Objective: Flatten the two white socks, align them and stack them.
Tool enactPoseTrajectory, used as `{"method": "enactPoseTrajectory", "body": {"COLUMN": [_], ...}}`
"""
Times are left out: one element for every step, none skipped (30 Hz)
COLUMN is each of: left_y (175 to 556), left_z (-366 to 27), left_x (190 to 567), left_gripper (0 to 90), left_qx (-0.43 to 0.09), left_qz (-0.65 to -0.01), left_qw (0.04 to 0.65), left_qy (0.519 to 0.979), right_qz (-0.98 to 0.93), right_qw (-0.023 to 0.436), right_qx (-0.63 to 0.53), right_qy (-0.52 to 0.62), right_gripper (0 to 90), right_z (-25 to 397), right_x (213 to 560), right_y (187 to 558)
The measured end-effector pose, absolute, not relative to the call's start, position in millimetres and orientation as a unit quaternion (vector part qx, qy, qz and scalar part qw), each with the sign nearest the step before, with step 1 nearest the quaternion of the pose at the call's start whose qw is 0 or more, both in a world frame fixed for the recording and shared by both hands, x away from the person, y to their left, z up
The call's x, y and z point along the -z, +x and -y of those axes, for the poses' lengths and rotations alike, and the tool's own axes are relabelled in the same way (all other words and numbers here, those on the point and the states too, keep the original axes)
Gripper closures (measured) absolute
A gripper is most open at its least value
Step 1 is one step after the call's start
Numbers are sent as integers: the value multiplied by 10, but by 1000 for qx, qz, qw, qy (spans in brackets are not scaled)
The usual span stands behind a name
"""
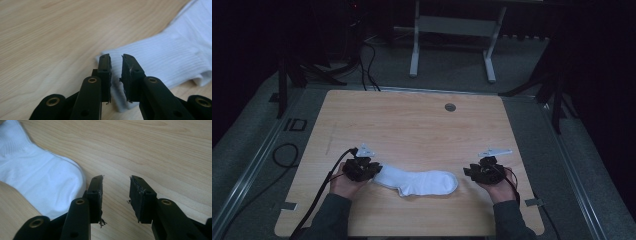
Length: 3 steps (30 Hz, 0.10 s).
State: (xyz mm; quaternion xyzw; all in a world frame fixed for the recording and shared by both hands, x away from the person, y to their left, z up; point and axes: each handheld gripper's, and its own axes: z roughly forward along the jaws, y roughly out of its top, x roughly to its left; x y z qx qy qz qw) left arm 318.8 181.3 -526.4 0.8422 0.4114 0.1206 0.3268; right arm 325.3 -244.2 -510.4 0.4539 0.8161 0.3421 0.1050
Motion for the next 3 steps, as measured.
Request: {"method": "enactPoseTrajectory", "body": {"left_y": [3191, 3196, 3200], "left_z": [-1835, -1856, -1879], "left_x": [5260, 5262, 5261], "left_gripper": [776, 775, 774], "left_qx": [-123, -126, -128], "left_qz": [-415, -419, -423], "left_qw": [326, 327, 326], "left_qy": [840, 838, 835], "right_qz": [-816, -815, -816], "right_qw": [105, 106, 106], "right_qx": [-342, -340, -339], "right_qy": [455, 456, 457], "right_gripper": [625, 626, 626], "right_z": [2448, 2454, 2461], "right_x": [5110, 5116, 5123], "right_y": [3257, 3261, 3267]}}
